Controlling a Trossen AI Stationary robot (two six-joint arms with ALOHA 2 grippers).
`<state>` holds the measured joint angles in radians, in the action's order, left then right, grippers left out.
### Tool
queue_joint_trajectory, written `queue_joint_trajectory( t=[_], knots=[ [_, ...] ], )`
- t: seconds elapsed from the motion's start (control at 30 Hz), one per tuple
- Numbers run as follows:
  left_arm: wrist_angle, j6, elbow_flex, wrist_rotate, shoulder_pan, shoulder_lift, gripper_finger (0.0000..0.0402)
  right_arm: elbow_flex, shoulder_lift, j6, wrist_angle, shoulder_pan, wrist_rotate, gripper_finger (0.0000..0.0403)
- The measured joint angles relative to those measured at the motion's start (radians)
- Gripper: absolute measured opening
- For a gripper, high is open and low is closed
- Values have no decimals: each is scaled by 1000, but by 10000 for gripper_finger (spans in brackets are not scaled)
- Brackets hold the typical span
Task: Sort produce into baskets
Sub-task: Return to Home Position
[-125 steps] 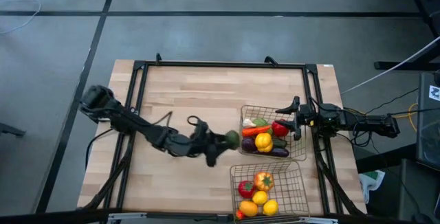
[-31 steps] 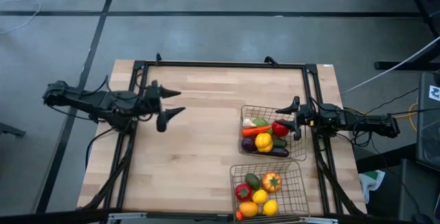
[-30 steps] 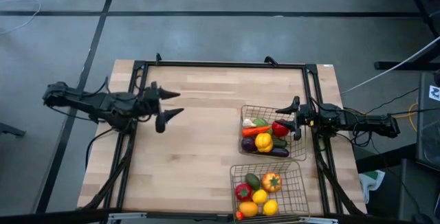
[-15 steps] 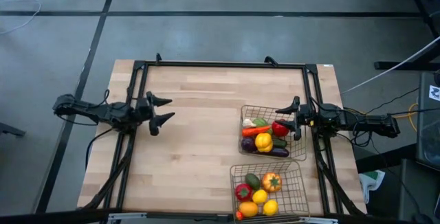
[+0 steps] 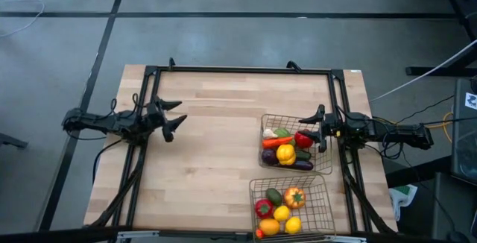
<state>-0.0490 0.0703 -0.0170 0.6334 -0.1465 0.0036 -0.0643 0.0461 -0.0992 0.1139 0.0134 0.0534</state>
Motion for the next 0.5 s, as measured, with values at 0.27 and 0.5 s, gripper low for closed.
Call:
queue_joint_trajectory(
  t=[0.27, 0.5],
  knots=[
    [-11, 50, 8, -252, 52, 3, 306, 0, 0, 0, 0, 0, -1, 214],
    [-4, -64, 8, -341, 110, 1, 306, 0, 0, 0, 0, 0, -1, 214]
  ],
)
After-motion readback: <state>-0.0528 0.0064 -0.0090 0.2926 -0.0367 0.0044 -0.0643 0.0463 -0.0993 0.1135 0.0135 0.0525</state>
